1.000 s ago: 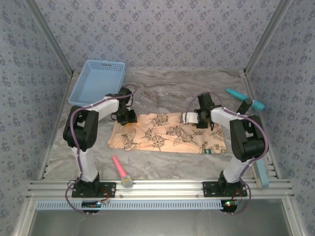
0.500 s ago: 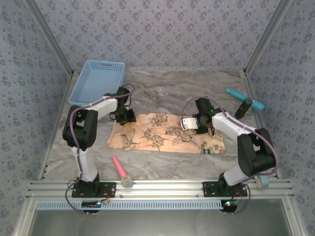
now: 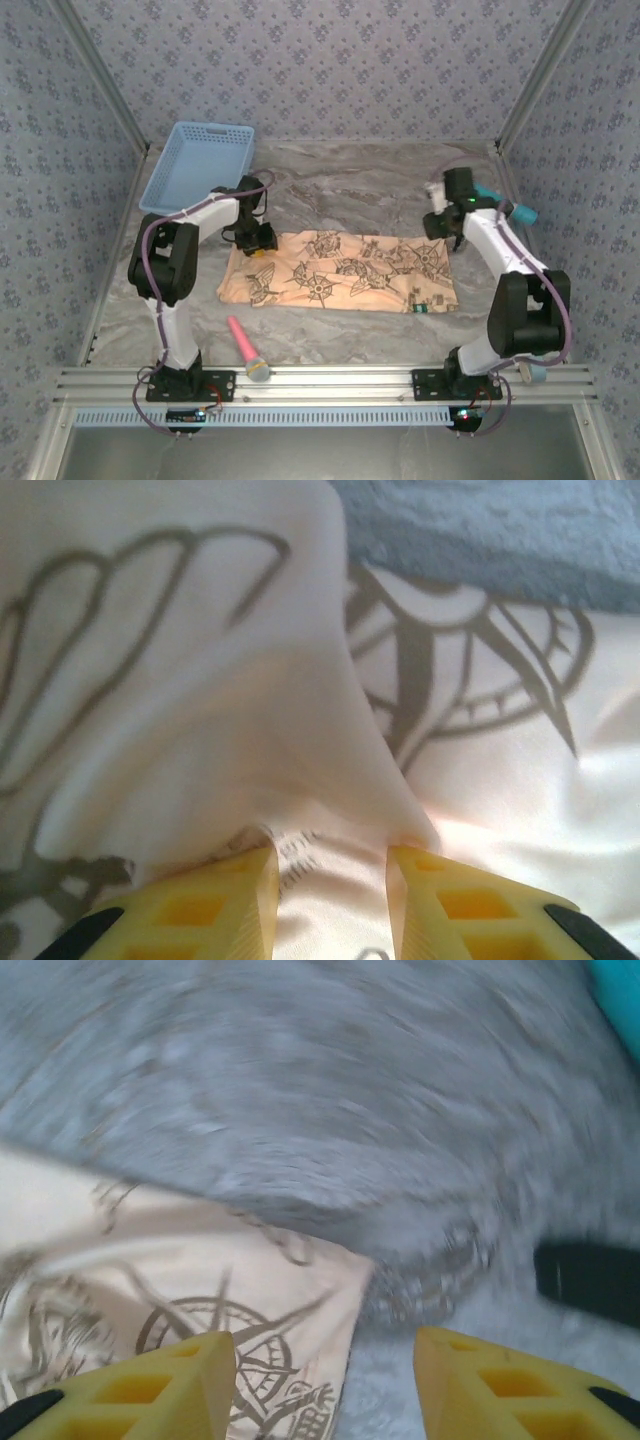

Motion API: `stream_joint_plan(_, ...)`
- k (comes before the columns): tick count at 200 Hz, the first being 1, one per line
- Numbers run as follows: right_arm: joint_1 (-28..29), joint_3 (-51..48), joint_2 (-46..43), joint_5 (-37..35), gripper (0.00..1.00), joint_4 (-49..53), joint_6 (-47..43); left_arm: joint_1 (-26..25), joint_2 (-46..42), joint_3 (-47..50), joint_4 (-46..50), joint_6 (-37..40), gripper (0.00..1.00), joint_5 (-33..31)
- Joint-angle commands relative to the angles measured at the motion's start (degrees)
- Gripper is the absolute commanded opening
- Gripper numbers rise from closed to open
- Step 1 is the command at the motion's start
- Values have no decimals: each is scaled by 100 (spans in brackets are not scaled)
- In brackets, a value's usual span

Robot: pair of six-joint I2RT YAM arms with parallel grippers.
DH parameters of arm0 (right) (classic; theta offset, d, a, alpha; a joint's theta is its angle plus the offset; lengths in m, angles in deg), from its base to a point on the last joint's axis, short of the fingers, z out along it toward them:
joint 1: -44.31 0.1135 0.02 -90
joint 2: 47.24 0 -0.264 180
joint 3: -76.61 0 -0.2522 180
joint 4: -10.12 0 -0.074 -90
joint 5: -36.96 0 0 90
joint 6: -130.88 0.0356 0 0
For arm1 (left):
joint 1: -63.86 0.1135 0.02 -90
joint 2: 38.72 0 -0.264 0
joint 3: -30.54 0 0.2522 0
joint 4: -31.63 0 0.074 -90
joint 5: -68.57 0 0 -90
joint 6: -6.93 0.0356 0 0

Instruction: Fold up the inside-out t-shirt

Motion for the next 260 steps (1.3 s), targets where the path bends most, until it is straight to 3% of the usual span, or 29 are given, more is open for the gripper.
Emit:
stream_joint_plan(1, -589, -653, -339, 919, 52, 535, 2409, -254, -498, 84, 396, -49, 35, 349)
stream_joint_plan(28, -893, -1254, -640, 1969, 54, 237, 2345, -496, -709, 342, 291, -229, 35, 407)
stream_joint_plan(64, -896, -1136, 49, 2672, 51, 291, 2479, -434, -541, 554, 106, -199, 35, 147)
stream_joint_plan(112, -807, -1272, -651, 1977, 56, 1014, 4728, -426, -370, 613, -50, -210, 35, 158)
stream_joint_plan(145, -767, -1866, -1105, 2433, 55, 650, 6472, -405, -312, 699, -111, -171, 35, 94)
stream_joint_plan(168, -771, -2444, -1193, 2406, 52, -273, 7462, -384, -266, 713, -171, -146, 35, 72)
stream_joint_plan(200, -1065, -2553, -757, 2671, 51, -1032, 7899, -375, -218, 712, -181, -154, 35, 80)
stream_joint_plan(260, -999, -2631, -465, 2631, 48, -1589, 8677, -380, -275, 941, -284, -198, 35, 170)
